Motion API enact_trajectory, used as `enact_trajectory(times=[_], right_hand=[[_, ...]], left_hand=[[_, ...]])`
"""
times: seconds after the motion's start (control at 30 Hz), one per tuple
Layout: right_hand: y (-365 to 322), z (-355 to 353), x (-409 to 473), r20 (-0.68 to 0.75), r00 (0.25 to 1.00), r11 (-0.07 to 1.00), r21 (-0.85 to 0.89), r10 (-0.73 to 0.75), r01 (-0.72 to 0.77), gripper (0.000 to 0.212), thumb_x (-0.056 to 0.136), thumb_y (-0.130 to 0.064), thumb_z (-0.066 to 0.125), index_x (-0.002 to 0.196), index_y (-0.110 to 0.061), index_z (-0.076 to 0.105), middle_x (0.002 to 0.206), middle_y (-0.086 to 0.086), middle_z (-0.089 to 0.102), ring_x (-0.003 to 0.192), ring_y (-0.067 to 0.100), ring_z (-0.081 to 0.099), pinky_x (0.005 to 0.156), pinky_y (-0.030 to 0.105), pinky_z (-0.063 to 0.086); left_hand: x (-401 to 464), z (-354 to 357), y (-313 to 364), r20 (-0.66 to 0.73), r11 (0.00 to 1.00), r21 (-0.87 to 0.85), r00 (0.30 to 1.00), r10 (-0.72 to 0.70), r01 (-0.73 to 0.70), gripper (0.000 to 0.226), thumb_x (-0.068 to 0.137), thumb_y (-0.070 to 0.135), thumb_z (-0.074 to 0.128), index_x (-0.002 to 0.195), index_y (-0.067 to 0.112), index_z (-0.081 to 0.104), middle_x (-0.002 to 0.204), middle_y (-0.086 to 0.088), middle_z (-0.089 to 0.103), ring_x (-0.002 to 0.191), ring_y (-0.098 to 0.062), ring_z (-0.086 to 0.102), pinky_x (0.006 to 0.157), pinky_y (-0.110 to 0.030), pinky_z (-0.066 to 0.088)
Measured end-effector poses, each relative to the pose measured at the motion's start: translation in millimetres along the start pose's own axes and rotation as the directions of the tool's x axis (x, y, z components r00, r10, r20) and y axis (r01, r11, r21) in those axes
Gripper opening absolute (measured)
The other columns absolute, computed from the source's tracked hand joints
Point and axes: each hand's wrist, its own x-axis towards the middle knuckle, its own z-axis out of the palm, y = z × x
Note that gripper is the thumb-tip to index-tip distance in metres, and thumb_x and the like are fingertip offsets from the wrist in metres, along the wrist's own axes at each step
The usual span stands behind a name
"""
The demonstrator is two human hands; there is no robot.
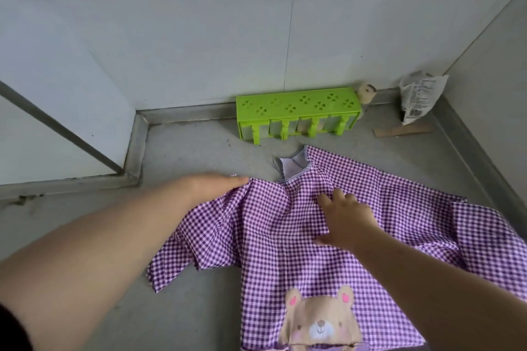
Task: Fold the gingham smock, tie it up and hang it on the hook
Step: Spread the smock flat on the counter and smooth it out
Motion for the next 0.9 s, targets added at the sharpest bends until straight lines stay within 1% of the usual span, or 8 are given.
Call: enact_trajectory(times=[0.13, 0.23, 0.37, 0.43, 0.6, 0.73, 0.8, 0.9], right_hand=[[-0.1, 1.3, 1.9, 0.034, 0.999, 0.999, -0.031, 0.016, -0.014, 0.114, 0.066, -0.083, 0.073, 0.152, -0.026, 0.024, 0.140, 0.009, 0.042, 0.125, 0.033, 0.051, 0.092, 0.049, 0.055], [1.7, 2.5, 2.7, 0.033, 0.999, 1.000, -0.020, 0.016, -0.016, 0.117, 0.063, -0.084, 0.075, 0.150, -0.025, 0.025, 0.140, 0.009, 0.042, 0.125, 0.033, 0.051, 0.091, 0.050, 0.055], [8.9, 4.5, 3.9, 0.032, 0.999, 0.999, 0.017, 0.034, -0.034, 0.121, 0.058, -0.085, 0.076, 0.151, -0.027, 0.026, 0.140, 0.007, 0.041, 0.127, 0.032, 0.050, 0.092, 0.049, 0.055], [11.6, 3.7, 4.1, 0.043, 0.998, 0.998, 0.021, 0.052, -0.053, 0.124, 0.058, -0.087, 0.075, 0.153, -0.026, 0.024, 0.142, 0.008, 0.040, 0.128, 0.031, 0.049, 0.091, 0.049, 0.056], [17.6, 1.5, 6.2, 0.065, 0.990, 0.989, 0.059, 0.129, -0.133, 0.119, 0.067, -0.088, 0.067, 0.152, -0.017, 0.025, 0.142, 0.011, 0.039, 0.127, 0.032, 0.048, 0.090, 0.048, 0.056], [22.1, 0.3, 9.3, 0.001, 0.985, 0.977, 0.128, 0.173, -0.171, 0.091, 0.086, -0.064, 0.067, 0.154, -0.019, 0.024, 0.144, 0.009, 0.038, 0.128, 0.031, 0.048, 0.092, 0.046, 0.054], [18.3, 0.2, 10.1, -0.087, 0.995, 0.988, 0.153, 0.041, -0.027, 0.083, 0.091, -0.051, 0.067, 0.155, -0.031, 0.019, 0.153, 0.006, 0.034, 0.133, 0.031, 0.046, 0.095, 0.050, 0.055], [7.5, 1.8, 9.4, -0.040, 0.989, 0.979, 0.144, -0.139, 0.143, 0.089, 0.091, -0.066, 0.061, 0.160, -0.039, 0.012, 0.172, 0.005, 0.011, 0.155, 0.035, 0.022, 0.107, 0.060, 0.047]], left_hand=[[2.0, 13.3, 28.9, -0.164, 0.968, 0.230, 0.976, 0.142, -0.102, 0.027, 0.094, 0.037, 0.067, 0.111, 0.016, 0.068, 0.109, 0.000, 0.068, 0.102, -0.020, 0.065, 0.086, -0.034, 0.054], [-4.3, 14.5, 46.6, -0.225, 0.976, 0.102, 0.951, 0.211, -0.193, 0.008, 0.093, 0.023, 0.063, 0.095, 0.016, 0.064, 0.103, -0.008, 0.067, 0.090, -0.021, 0.062, 0.070, -0.032, 0.046], [-17.4, -7.3, 62.9, -0.310, 0.807, -0.463, 0.920, 0.239, -0.365, 0.010, 0.071, 0.029, 0.064, 0.081, 0.025, 0.063, 0.103, -0.006, 0.067, 0.107, -0.031, 0.063, 0.103, -0.054, 0.049], [-17.7, -13.1, 64.4, -0.283, 0.702, -0.610, 0.929, 0.240, -0.367, 0.010, 0.070, 0.028, 0.065, 0.071, 0.029, 0.056, 0.091, -0.004, 0.063, 0.100, -0.029, 0.060, 0.101, -0.052, 0.044], [-12.6, -2.1, 43.5, -0.100, 0.910, -0.352, 0.975, 0.197, -0.220, 0.044, 0.095, 0.019, 0.066, 0.137, 0.025, 0.059, 0.126, -0.006, 0.072, 0.112, -0.030, 0.071, 0.106, -0.057, 0.053], [-6.3, 7.3, 38.9, -0.097, 0.941, -0.253, 0.974, 0.207, -0.225, 0.034, 0.096, 0.010, 0.063, 0.128, 0.022, 0.065, 0.122, -0.003, 0.074, 0.106, -0.025, 0.072, 0.105, -0.049, 0.054], [-6.9, 12.5, 35.9, -0.095, 0.958, -0.183, 0.974, 0.206, -0.220, 0.027, 0.100, 0.026, 0.064, 0.127, 0.022, 0.066, 0.123, 0.001, 0.072, 0.103, -0.018, 0.070, 0.106, -0.042, 0.051], [2.6, 9.6, 16.8, 0.060, 0.962, -0.270, 0.996, 0.067, -0.048, 0.092, 0.078, 0.085, 0.064, 0.152, 0.031, 0.053, 0.146, 0.001, 0.065, 0.128, -0.026, 0.065, 0.121, -0.052, 0.038]])
